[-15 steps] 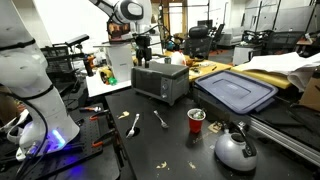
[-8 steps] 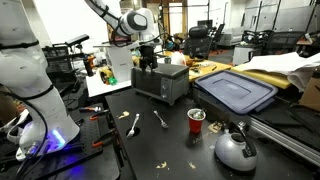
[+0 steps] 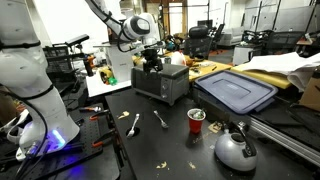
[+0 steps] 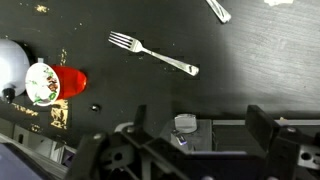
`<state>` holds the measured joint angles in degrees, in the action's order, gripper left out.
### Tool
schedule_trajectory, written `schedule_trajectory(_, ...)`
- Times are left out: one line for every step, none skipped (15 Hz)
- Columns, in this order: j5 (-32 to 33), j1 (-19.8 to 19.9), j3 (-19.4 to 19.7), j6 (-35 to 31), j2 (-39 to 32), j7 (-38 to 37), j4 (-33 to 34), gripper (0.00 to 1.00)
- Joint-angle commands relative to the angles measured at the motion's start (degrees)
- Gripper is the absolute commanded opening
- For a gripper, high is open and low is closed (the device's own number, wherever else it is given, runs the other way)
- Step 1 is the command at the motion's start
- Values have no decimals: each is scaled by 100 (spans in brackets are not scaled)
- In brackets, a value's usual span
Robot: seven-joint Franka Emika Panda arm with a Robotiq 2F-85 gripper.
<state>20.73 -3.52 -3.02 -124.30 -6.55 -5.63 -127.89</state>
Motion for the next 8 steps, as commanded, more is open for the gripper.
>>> schedule_trajectory(61,35,97,-256,-190,55,137,100)
schedule_trajectory(57,37,121,-311,-253,37,170,100)
schedule_trajectory(89,32,149,-353,-313,11,204,100)
schedule_trajectory(138,24,180,-392,-370,-20,240,100)
schedule_trajectory(214,14,215,-425,-424,-58,275,100)
schedule_trajectory(279,8,243,-448,-470,-75,308,100)
schedule_trajectory(351,1,269,-459,-514,-89,342,100)
schedule_trajectory(435,-11,294,-464,-550,-113,378,100)
